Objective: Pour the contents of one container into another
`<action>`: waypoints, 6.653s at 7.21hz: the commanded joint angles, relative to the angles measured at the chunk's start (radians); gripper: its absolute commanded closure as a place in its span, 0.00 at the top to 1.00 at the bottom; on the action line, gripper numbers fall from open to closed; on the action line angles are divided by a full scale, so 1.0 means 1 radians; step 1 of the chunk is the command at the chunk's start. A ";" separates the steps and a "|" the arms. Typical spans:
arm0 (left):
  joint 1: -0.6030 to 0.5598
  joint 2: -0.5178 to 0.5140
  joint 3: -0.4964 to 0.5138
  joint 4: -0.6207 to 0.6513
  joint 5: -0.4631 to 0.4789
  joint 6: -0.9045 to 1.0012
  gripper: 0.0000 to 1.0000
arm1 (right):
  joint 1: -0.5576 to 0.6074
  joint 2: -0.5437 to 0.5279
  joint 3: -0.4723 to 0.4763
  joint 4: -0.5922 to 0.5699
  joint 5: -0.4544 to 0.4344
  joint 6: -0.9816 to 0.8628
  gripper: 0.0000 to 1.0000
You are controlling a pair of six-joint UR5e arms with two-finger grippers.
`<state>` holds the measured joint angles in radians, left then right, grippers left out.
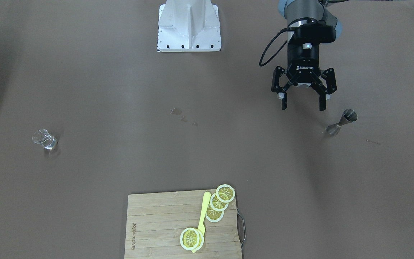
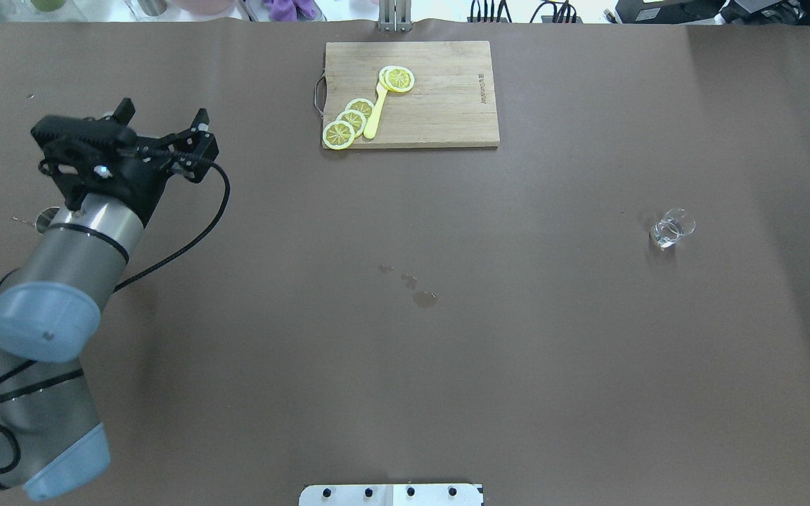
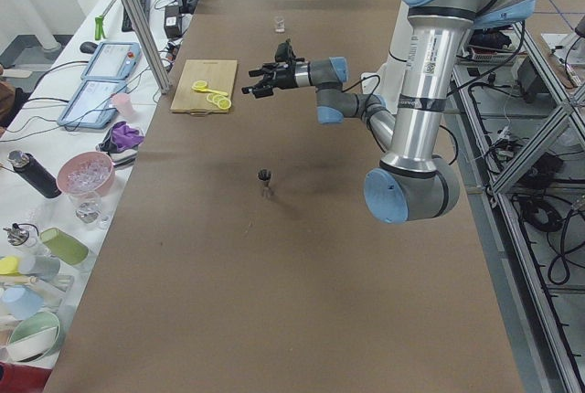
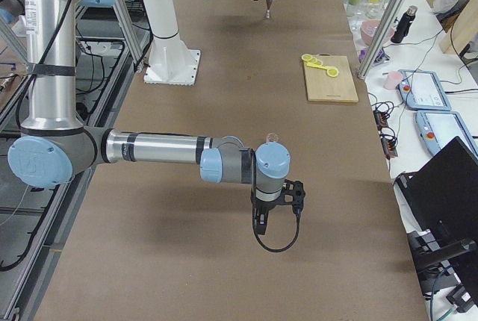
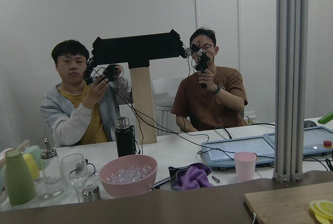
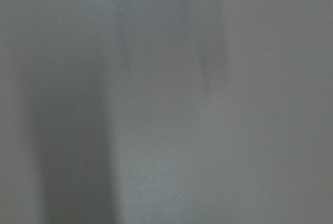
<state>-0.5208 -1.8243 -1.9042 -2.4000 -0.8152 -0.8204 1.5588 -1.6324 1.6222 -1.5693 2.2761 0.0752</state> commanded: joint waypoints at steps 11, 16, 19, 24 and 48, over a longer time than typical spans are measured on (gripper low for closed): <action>-0.788 0.005 0.363 0.679 -1.433 0.538 0.99 | 0.000 -0.001 -0.010 0.000 0.000 0.000 1.00; -1.008 0.357 0.433 0.436 -1.525 0.952 0.99 | 0.000 0.002 -0.013 0.000 0.003 0.002 1.00; -1.050 0.367 0.433 0.446 -1.582 0.958 0.99 | 0.000 0.002 -0.013 0.000 0.005 0.002 1.00; -1.064 0.263 0.232 0.914 -1.598 0.943 0.99 | 0.000 0.000 -0.019 -0.002 0.008 0.002 1.00; -1.062 0.270 0.249 0.909 -1.569 0.951 0.99 | 0.000 0.005 -0.010 0.000 0.008 0.000 1.00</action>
<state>-1.5835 -1.5539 -1.6551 -1.4910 -2.3838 0.1302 1.5578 -1.6276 1.6111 -1.5693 2.2847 0.0758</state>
